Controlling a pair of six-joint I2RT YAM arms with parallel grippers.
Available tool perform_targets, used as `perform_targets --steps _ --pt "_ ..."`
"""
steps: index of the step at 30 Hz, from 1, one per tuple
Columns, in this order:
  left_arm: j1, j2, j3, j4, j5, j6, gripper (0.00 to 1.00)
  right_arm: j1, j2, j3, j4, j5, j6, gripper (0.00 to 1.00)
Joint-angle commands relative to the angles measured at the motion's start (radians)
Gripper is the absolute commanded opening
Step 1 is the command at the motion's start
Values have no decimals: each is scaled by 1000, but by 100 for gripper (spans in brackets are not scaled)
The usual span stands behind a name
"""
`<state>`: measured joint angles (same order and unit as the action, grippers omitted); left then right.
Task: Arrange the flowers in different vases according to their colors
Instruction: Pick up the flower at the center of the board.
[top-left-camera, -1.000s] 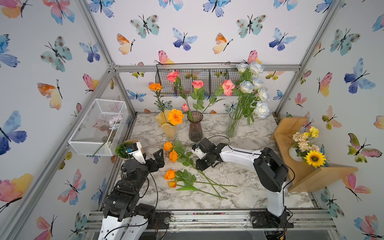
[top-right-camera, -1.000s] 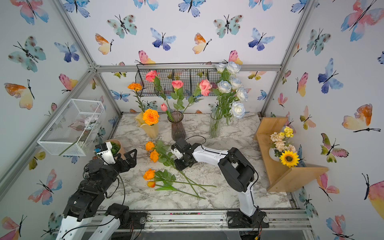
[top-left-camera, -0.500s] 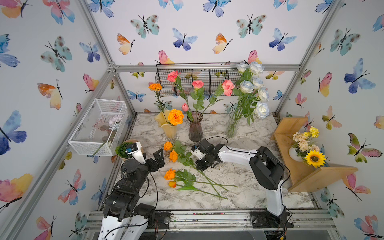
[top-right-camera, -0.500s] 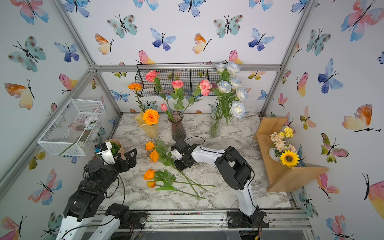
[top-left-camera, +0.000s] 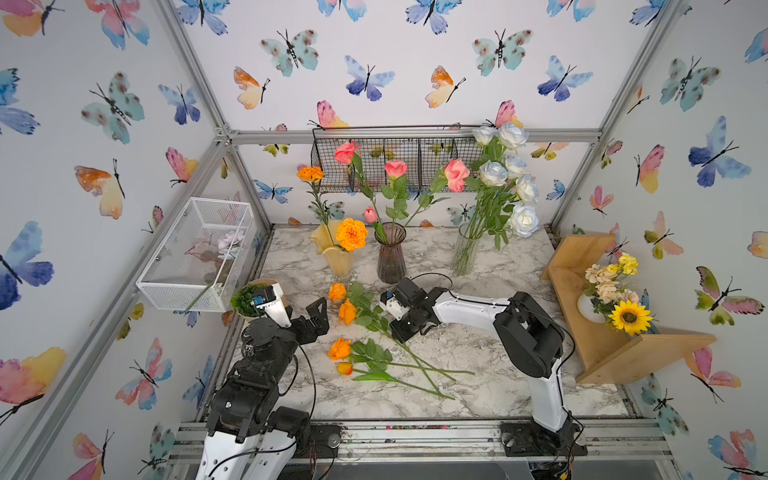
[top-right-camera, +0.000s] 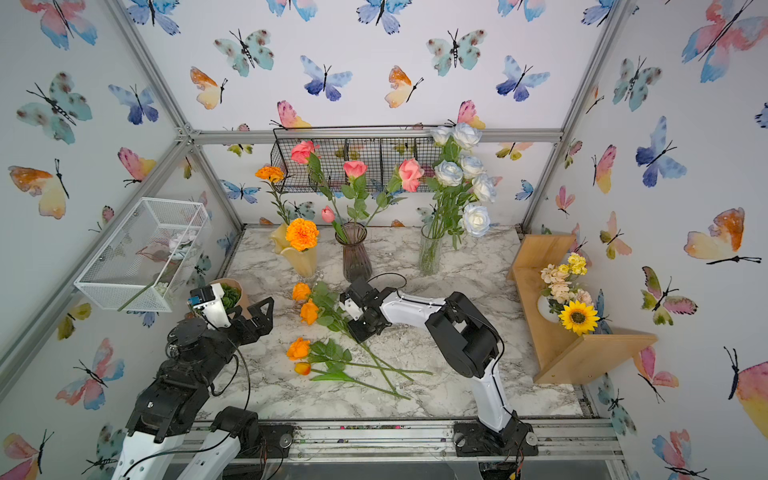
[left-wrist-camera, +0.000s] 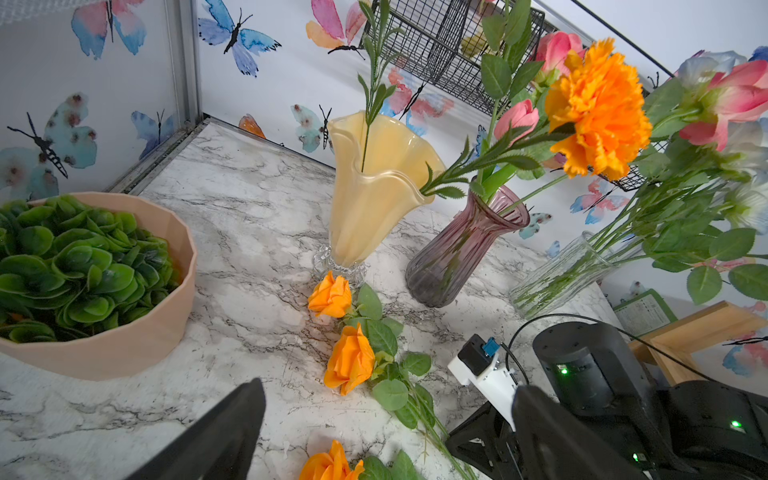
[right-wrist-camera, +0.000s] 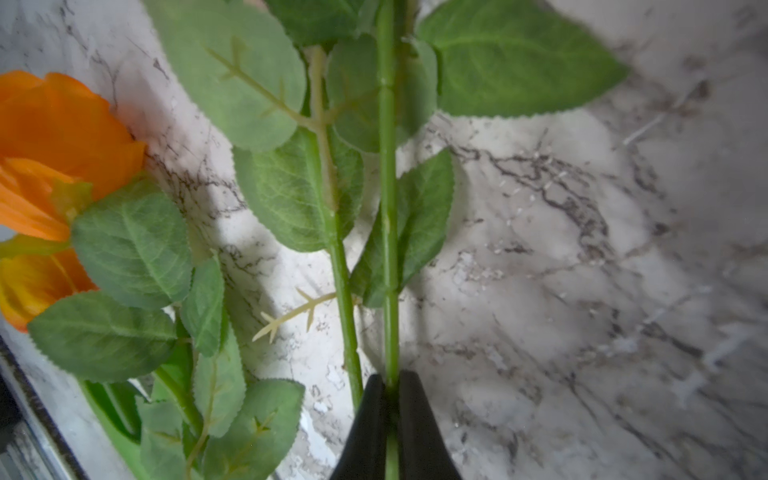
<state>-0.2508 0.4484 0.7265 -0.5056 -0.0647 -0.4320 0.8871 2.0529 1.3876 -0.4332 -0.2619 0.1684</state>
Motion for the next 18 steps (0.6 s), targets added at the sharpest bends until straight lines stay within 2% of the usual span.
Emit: perform_targets --steps 1,12,18 --pt "-1 -6 -8 20 8 -5 99 4 -4 35 -10 -1 -22 2" --pt "0 -5 -9 19 6 -5 99 6 -87 106 -58 78 -65 2" --pt "-1 -5 -6 19 16 -5 99 6 -139 96 -18 112 -102 2"
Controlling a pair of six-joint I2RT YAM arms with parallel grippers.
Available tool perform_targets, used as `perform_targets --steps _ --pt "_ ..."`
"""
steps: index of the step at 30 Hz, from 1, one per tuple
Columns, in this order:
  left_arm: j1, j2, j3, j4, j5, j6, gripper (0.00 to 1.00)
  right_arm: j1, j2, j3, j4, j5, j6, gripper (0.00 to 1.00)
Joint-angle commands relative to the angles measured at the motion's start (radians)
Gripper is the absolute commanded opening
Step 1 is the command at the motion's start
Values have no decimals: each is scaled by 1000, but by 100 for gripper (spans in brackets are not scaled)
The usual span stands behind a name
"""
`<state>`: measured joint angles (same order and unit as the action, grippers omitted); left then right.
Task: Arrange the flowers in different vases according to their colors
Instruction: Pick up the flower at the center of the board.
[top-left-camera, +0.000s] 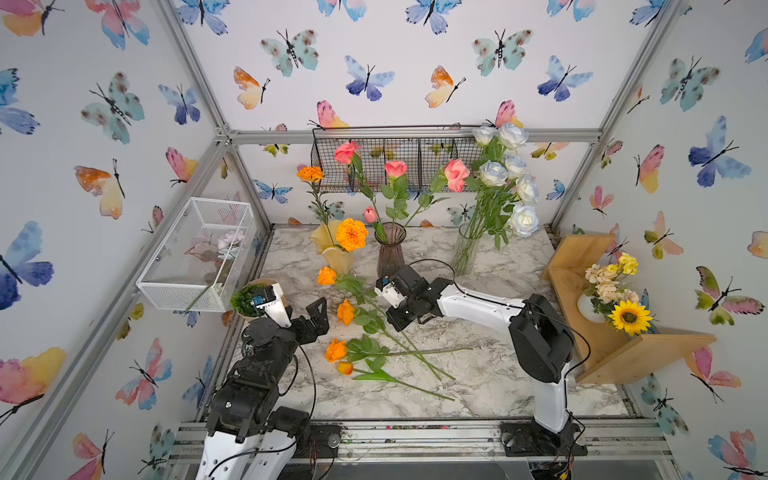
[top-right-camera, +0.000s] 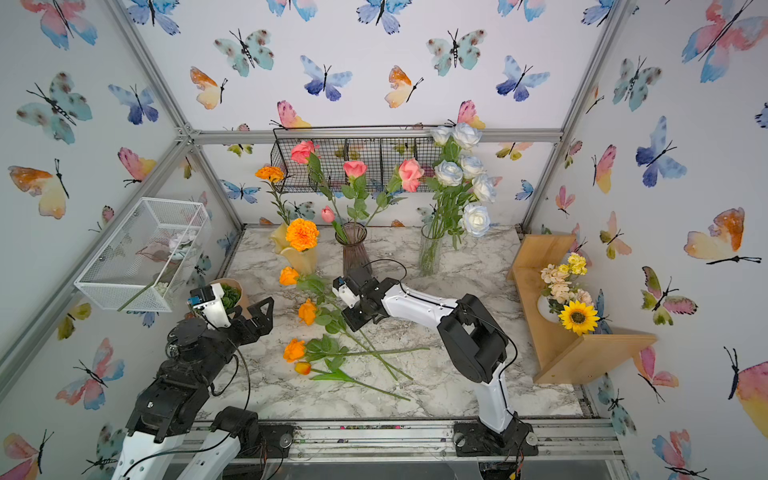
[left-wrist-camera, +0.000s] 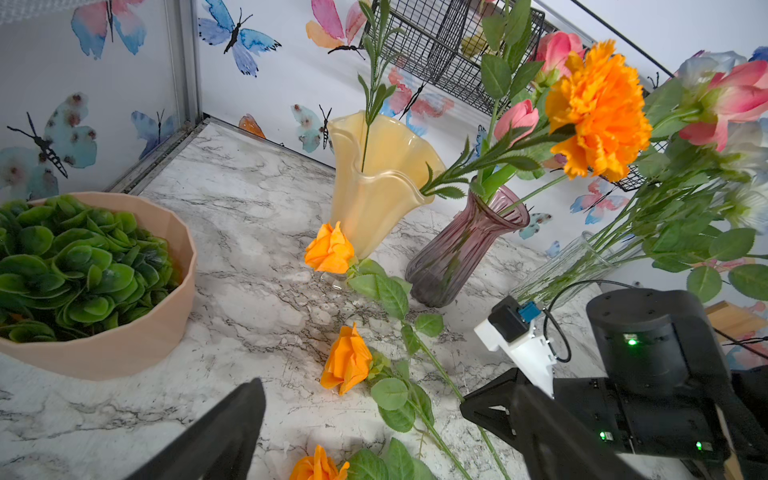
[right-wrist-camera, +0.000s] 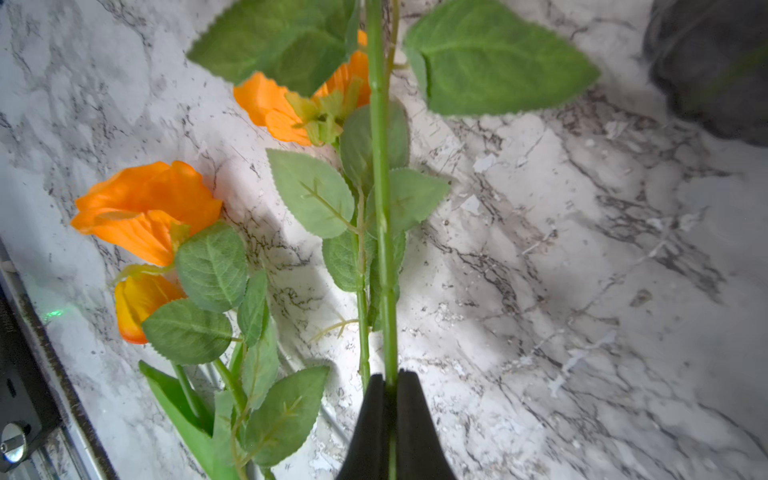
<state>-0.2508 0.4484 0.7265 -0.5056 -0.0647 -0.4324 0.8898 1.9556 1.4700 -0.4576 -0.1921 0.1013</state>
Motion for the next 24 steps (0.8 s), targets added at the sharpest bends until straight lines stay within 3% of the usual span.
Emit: perform_targets --steps 1,5,8,12,17,24 --pt "-1 -5 -7 21 21 -4 99 3 -50 11 17 44 -41 2" --pt "-1 5 -1 28 57 -16 99 5 -91 -6 60 39 -84 2" --pt "-1 16 -40 62 133 -116 99 6 -117 -24 88 24 -111 2" --pt "-2 43 -213 270 314 -338 99 17 -158 -70 154 -9 -143 2" --pt "-2 87 -302 481 299 -462 98 35 -231 -151 263 -35 -195 2" --pt "-4 273 -245 681 435 -530 81 38 -295 -224 381 -75 -238 2"
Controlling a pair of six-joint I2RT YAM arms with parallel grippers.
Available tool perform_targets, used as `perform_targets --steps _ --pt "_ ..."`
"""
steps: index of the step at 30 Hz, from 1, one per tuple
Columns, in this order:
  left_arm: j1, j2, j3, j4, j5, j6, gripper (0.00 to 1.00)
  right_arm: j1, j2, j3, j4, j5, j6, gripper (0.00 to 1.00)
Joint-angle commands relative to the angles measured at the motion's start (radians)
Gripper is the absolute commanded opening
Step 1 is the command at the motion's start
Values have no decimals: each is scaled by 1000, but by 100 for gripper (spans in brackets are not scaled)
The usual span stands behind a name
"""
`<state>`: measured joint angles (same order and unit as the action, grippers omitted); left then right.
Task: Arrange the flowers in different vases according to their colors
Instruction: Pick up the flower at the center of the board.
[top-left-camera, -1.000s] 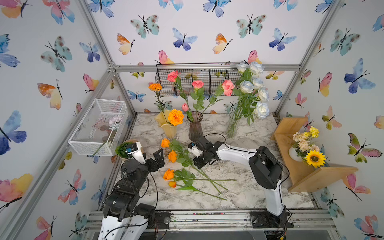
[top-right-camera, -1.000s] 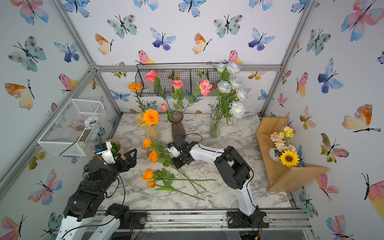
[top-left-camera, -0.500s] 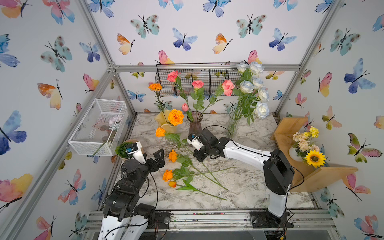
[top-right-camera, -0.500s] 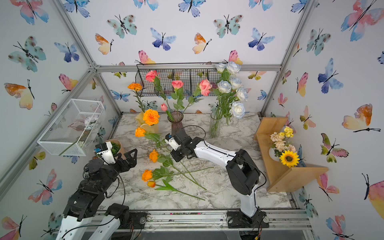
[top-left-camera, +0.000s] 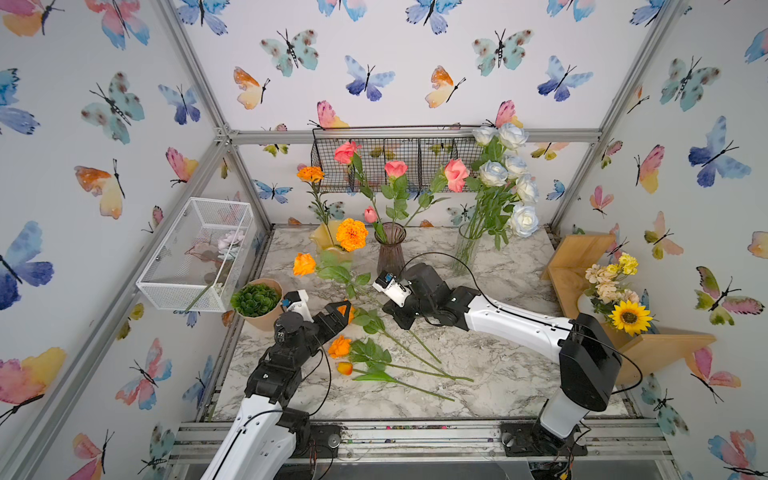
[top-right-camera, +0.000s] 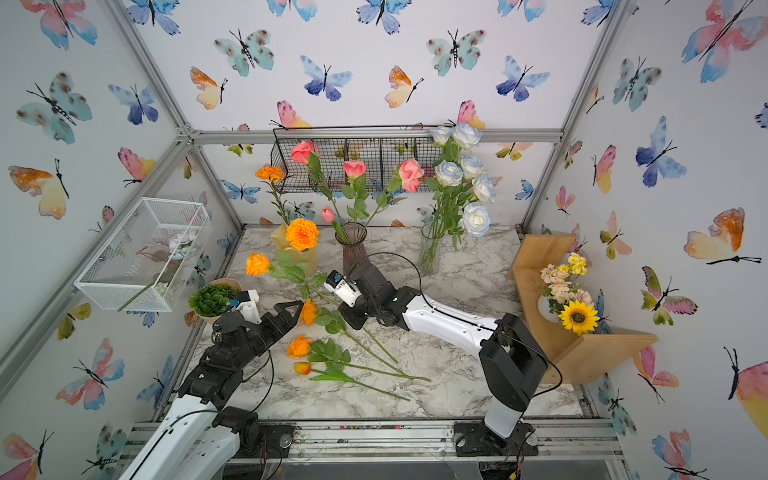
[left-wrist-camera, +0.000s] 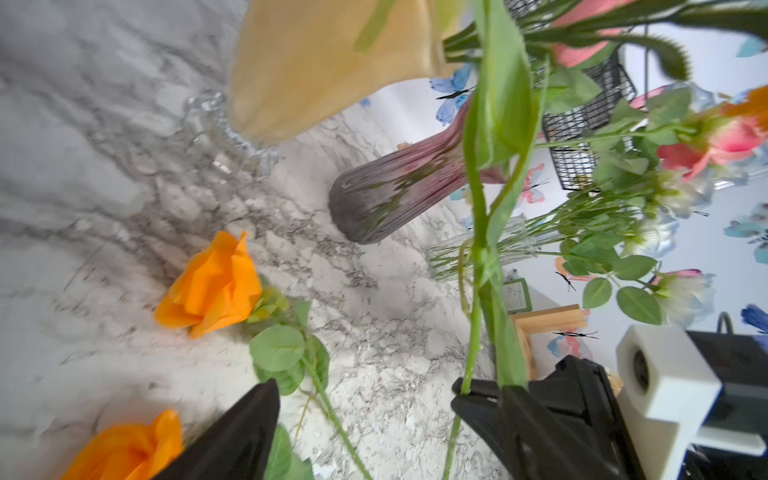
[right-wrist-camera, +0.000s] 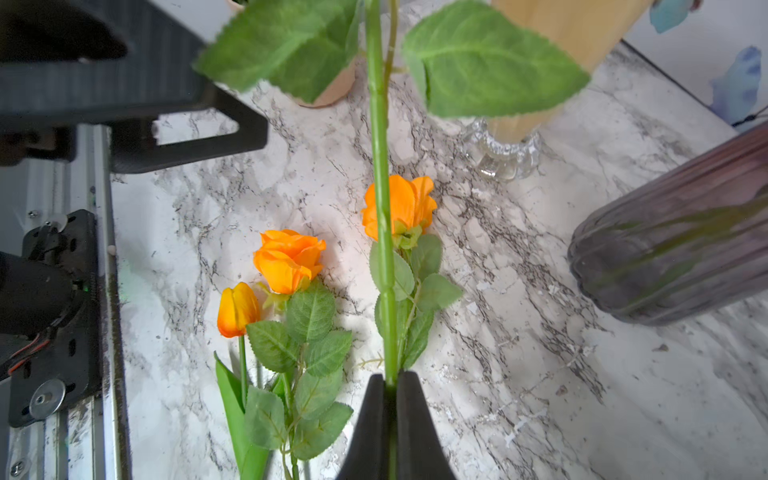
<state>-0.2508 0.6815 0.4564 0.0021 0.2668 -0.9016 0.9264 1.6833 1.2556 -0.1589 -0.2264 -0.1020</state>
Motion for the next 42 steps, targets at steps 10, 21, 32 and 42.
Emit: perform_targets --steps 10,21,32,42 --pt "-10 40 17 253 104 -59 55 2 -20 13 88 -92 -39 2" --pt "-10 114 52 282 100 -13 49 5 -37 7 72 -140 -42 2" --pt "-18 151 54 286 108 14 18 12 -28 16 49 -168 -49 2" --pt "-21 134 109 182 89 75 0 14 -40 24 14 -151 -52 33"
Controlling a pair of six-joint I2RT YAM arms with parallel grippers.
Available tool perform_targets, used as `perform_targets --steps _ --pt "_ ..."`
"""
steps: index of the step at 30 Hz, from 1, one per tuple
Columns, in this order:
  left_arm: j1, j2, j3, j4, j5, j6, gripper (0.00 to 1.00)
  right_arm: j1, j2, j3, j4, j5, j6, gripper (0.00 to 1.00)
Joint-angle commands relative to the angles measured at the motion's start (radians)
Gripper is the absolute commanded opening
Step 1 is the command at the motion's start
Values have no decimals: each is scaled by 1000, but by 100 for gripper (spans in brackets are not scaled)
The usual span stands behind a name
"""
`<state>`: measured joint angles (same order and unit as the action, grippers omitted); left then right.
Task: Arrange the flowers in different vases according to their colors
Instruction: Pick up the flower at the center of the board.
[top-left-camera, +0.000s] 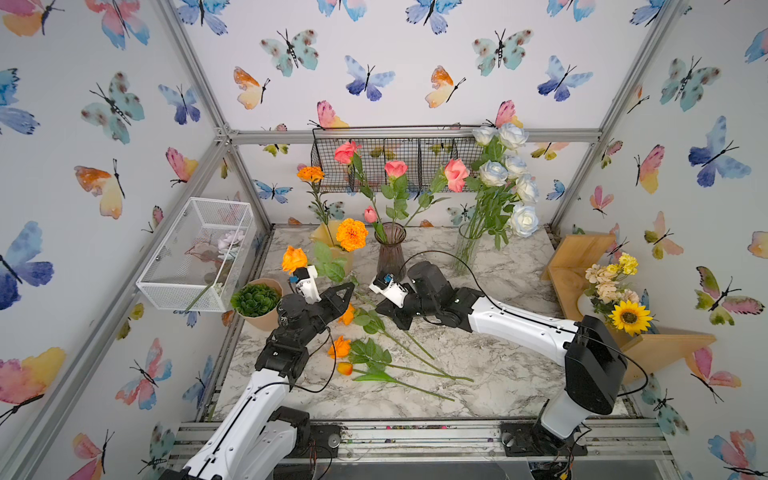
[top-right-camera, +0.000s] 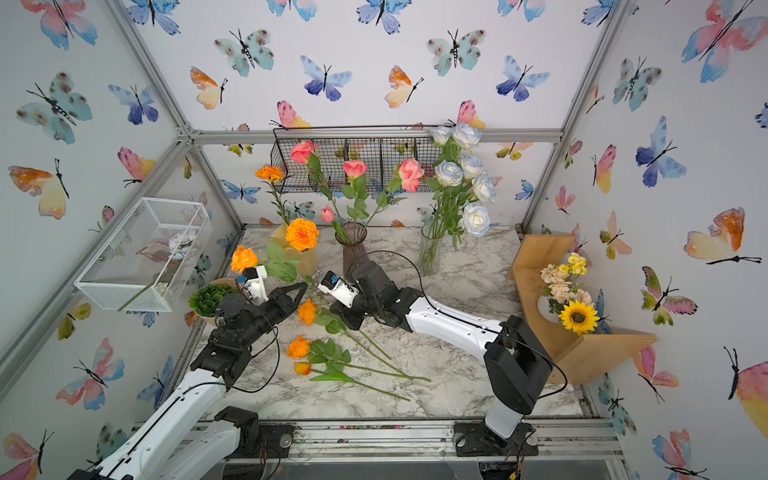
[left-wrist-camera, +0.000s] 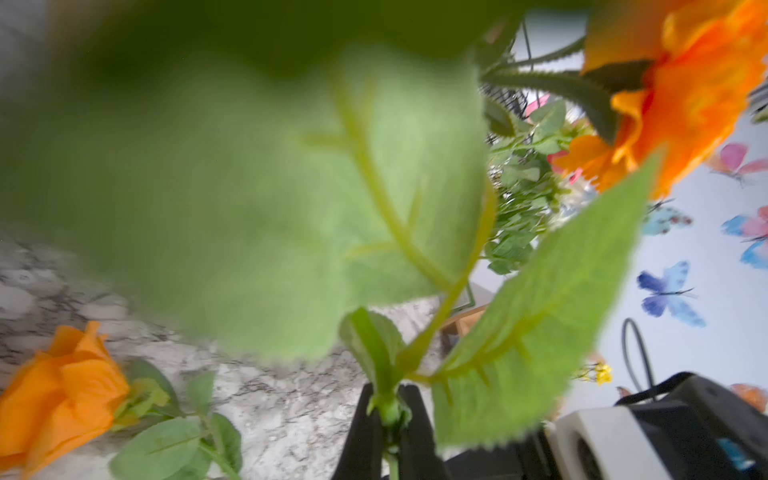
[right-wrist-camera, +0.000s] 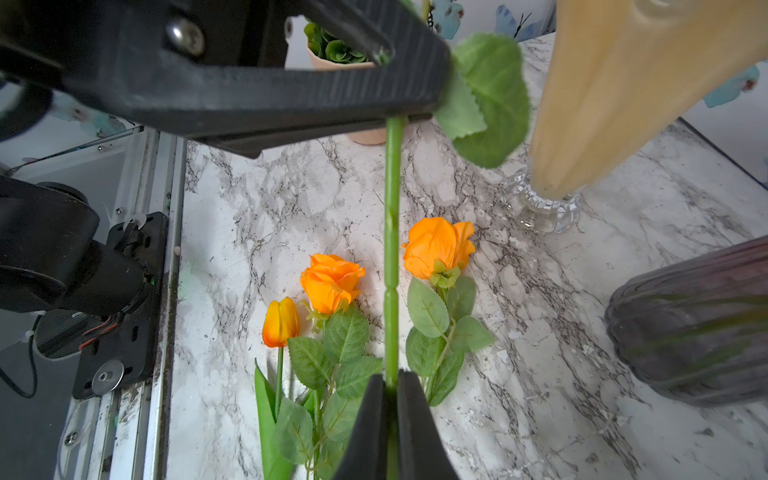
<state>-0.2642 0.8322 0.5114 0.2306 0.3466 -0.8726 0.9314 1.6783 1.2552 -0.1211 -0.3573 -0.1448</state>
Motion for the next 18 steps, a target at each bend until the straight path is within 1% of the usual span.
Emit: perform_targets --steps 1,2,4,5,6,8,9,11,12,16,18 --pt "-9 -24 81 -91 -6 69 0 9 -43 23 -21 -11 -1 45" --pt "-8 -31 109 -137 -23 96 0 9 -53 21 -17 -2 7 52" --pt "-9 -48 183 -257 -77 159 0 9 -90 3 12 26 31 71" --pt "-9 -55 215 -300 -99 192 0 9 -107 -6 26 40 41 75" --pt "-9 -63 257 -358 -123 229 0 9 -140 -19 43 61 52 80" --pt "-9 -76 331 -456 -181 287 0 9 -186 -32 55 100 67 96" --pt "-8 -84 370 -489 -209 316 0 9 -215 -37 54 123 71 98" --pt "-9 -101 431 -539 -263 361 0 9 -257 -40 44 166 77 99" --pt "-9 -110 462 -560 -287 382 0 9 -283 -43 39 205 87 99" --pt "-9 -103 634 -742 -405 480 0 9 -358 -62 26 330 119 99" --pt "-9 -107 692 -790 -466 520 0 9 -386 -71 18 357 114 99"
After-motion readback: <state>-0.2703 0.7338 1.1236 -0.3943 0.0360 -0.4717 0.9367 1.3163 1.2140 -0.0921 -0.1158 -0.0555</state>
